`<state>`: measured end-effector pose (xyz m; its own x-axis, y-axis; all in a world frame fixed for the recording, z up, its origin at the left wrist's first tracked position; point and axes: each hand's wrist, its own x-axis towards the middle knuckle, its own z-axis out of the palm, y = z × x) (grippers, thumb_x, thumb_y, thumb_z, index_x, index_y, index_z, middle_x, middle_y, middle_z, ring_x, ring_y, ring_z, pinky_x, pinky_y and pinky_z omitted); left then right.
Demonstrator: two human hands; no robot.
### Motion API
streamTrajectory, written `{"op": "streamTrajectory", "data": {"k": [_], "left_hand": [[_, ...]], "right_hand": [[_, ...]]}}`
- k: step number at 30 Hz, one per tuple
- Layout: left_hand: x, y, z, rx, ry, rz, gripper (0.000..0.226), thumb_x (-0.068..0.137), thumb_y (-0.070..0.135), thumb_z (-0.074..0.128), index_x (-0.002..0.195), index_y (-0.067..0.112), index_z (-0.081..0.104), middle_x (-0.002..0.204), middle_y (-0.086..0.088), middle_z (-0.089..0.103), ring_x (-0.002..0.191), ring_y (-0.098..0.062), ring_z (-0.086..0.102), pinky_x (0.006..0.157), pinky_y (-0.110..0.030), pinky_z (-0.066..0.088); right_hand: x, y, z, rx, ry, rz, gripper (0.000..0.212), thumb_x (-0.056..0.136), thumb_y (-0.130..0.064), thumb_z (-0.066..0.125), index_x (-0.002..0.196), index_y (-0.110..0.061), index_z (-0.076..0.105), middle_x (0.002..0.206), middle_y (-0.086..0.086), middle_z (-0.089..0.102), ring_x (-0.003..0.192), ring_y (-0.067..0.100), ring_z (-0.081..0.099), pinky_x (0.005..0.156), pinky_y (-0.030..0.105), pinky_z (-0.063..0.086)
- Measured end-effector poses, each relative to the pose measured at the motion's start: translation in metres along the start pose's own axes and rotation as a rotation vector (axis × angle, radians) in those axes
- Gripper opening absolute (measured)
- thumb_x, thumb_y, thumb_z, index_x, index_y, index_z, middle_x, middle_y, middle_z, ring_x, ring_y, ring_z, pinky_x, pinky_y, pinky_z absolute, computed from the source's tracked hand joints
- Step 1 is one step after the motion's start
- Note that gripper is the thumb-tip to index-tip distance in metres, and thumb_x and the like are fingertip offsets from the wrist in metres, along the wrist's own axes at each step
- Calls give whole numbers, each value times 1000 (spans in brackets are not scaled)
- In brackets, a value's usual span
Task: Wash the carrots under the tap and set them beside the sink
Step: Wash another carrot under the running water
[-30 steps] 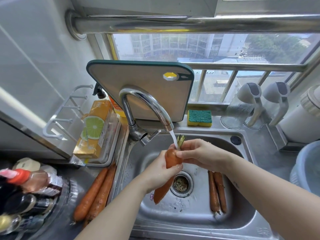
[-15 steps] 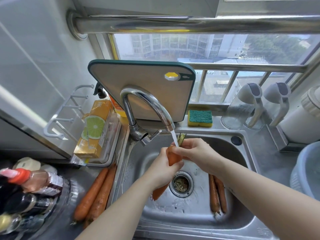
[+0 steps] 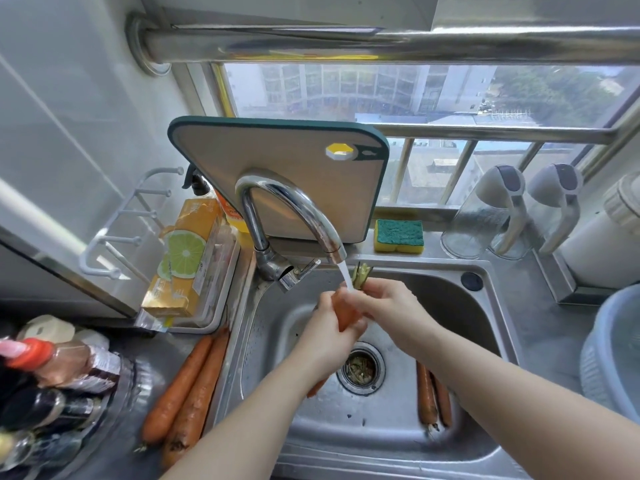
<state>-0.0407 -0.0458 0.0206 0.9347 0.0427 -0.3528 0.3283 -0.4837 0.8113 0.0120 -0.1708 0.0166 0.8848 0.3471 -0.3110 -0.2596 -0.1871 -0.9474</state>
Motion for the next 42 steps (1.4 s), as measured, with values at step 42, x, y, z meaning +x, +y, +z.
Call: {"op": "streamTrajectory", "data": {"k": [42], "left_hand": [[-6,-9,11,-8,117,36,52,84,27,68,130,29,45,109,6,64,100,-16,62,75,-25,48]], "right_hand": [[-9,-2,18,339,38,186,15,82,5,64,92,-6,66,89,13,63,86,22,61,84,33,50]]}}
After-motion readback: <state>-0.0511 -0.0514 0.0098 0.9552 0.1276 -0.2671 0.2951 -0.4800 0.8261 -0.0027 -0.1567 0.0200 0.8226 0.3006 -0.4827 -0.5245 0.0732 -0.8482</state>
